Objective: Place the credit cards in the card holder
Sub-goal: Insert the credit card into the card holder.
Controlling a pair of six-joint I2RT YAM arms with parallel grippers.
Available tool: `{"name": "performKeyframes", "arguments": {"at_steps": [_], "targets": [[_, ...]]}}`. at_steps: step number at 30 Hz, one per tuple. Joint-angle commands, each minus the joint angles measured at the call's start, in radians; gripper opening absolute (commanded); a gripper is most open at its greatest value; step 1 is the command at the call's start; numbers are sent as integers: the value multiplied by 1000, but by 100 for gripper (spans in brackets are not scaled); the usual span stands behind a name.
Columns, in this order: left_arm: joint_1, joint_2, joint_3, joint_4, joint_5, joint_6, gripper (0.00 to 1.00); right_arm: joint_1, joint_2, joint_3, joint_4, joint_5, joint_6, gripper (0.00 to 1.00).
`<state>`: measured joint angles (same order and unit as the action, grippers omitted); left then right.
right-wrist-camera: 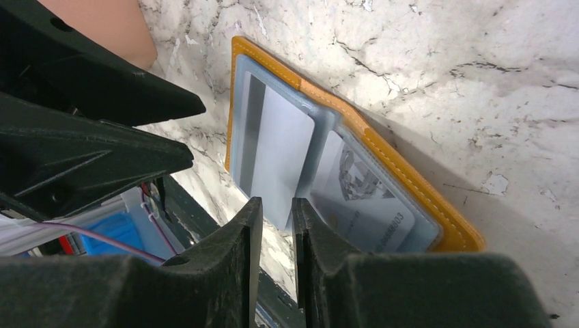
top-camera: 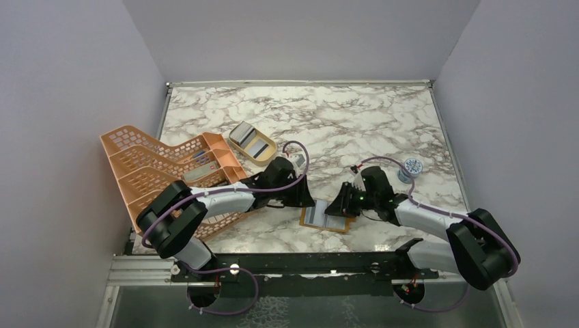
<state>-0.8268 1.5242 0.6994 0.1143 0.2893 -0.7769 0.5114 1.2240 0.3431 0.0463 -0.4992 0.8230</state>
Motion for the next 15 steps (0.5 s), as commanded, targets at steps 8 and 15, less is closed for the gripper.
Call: {"name": "performKeyframes", "arguments": {"at_steps": [8, 15], "targets": [[2, 13, -37, 175, 140, -57, 40, 6, -154, 36, -130, 132, -21, 23], [9, 17, -44, 181, 114, -51, 45, 8, -155, 36, -126, 114, 16, 21]]}}
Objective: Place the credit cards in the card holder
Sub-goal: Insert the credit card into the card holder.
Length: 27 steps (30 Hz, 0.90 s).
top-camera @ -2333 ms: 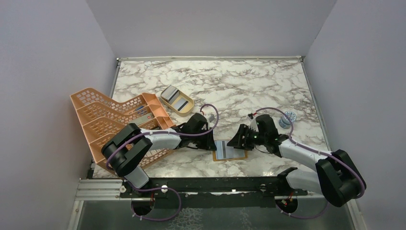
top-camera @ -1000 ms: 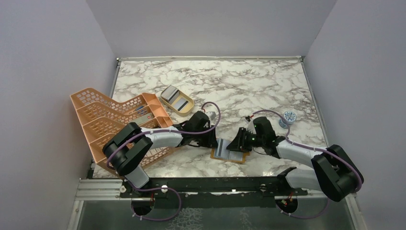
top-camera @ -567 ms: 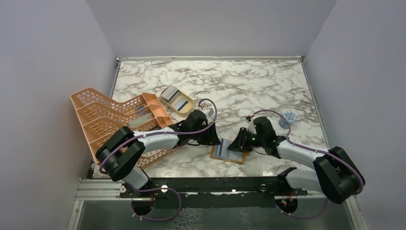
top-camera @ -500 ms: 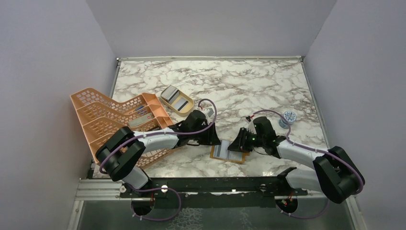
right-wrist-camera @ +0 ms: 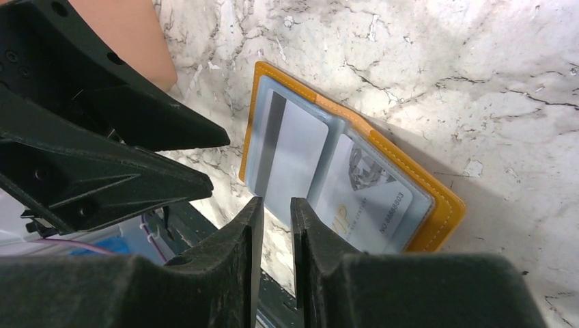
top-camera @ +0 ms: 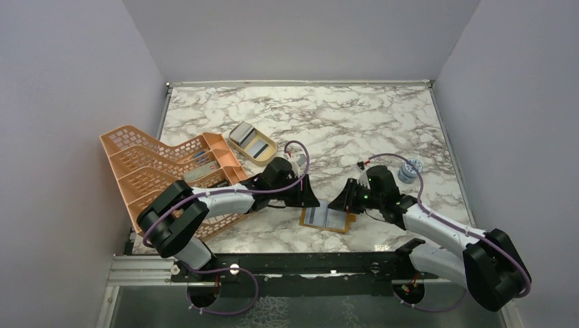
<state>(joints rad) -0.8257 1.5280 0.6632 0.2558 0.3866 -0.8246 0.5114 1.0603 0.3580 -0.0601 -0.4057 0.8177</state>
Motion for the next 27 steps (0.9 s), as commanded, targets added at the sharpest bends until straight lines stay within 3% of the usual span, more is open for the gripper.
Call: {"name": "performKeyframes", "arguments": {"at_steps": [1, 17, 27], "targets": [[10, 11, -13, 45, 18, -8, 45, 9, 15, 23, -18, 24, 26, 21], [40, -43, -100, 126, 39, -37, 50, 66, 167, 61, 27, 30, 24, 16], [42, -2, -90, 175, 65, -32, 55, 75, 211, 43, -38, 127, -6, 8]]}}
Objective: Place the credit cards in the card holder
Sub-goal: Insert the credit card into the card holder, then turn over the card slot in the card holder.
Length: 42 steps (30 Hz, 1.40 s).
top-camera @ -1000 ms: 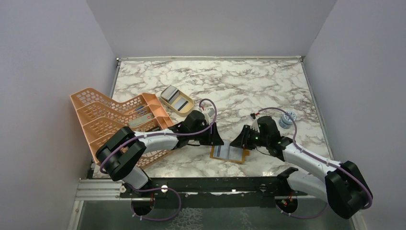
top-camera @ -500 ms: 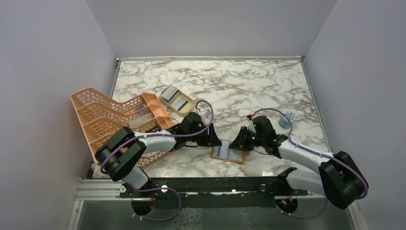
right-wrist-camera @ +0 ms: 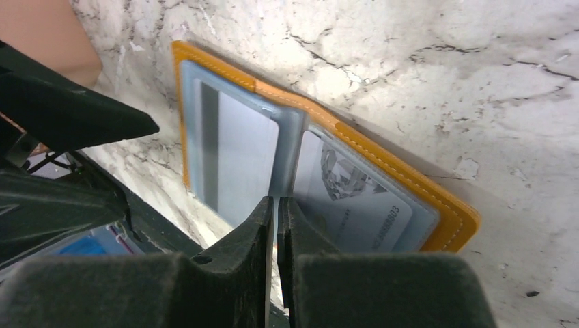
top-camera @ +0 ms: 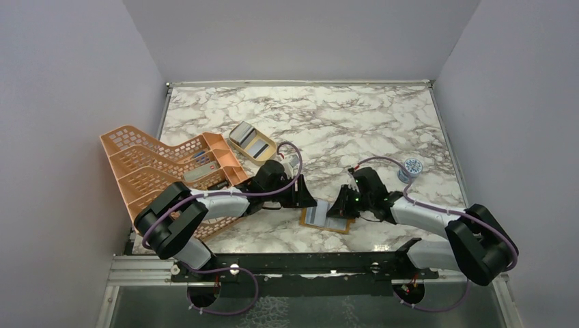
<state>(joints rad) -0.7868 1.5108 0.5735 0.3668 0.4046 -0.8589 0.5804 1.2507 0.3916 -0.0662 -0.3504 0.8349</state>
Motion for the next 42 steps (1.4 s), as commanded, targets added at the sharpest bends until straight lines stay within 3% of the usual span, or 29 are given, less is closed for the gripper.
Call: {"name": "performKeyframes", "arguments": {"at_steps": [1, 13, 26, 42], "targets": [[3, 23, 2, 67, 52, 1, 55, 6, 25, 9, -32, 75, -26, 8], [3, 86, 14, 136, 102, -32, 56, 8, 59, 8, -23, 79, -32, 6], [3, 78, -12, 138, 68, -25, 56, 9, -79, 63, -87, 48, -15, 8], [3, 74, -18, 142, 66, -37, 56, 12, 47, 49, -40, 56, -25, 9]]}}
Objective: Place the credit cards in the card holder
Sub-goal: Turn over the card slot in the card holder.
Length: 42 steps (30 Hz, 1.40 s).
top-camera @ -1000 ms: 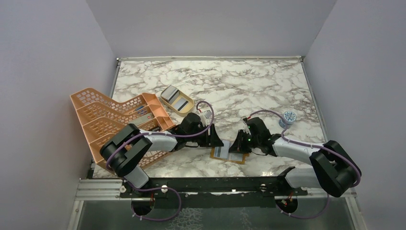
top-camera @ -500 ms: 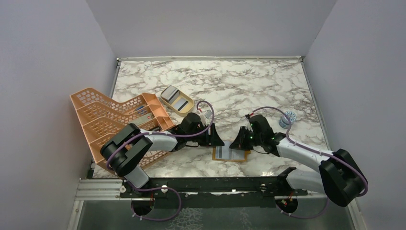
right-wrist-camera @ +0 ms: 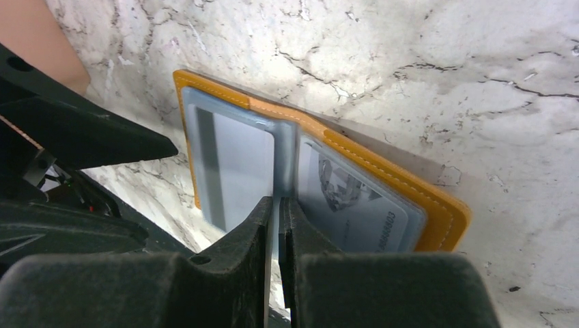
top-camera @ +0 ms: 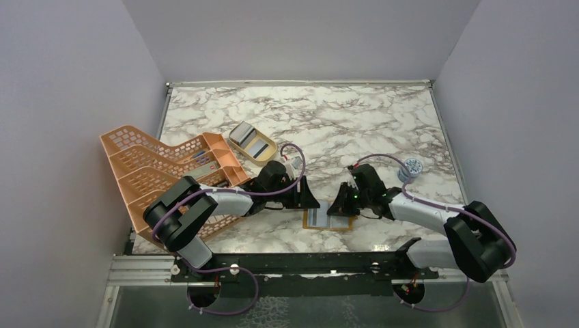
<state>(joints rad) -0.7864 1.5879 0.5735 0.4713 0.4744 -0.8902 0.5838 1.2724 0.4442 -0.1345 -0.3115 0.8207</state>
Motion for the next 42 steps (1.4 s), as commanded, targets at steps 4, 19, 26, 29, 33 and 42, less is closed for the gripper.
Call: {"name": "performKeyframes", "arguments": {"at_steps": [4, 19, 26, 29, 33, 42], "targets": [[3, -3, -19, 42, -3, -7, 56, 9, 30, -25, 33, 29, -9, 9], [-5, 49, -14, 106, 35, -47, 55, 13, 35, -42, 58, 19, 0, 8], [-11, 58, -6, 126, 44, -63, 50, 12, 29, -44, 61, 19, 0, 8], [-14, 51, -4, 130, 50, -70, 44, 14, 18, -44, 62, 16, -2, 8], [-16, 51, 1, 132, 53, -78, 38, 13, -23, -28, 28, 29, -8, 10], [-43, 43, 34, 131, 62, -81, 39, 14, -232, 16, -131, 148, -4, 33]]}}
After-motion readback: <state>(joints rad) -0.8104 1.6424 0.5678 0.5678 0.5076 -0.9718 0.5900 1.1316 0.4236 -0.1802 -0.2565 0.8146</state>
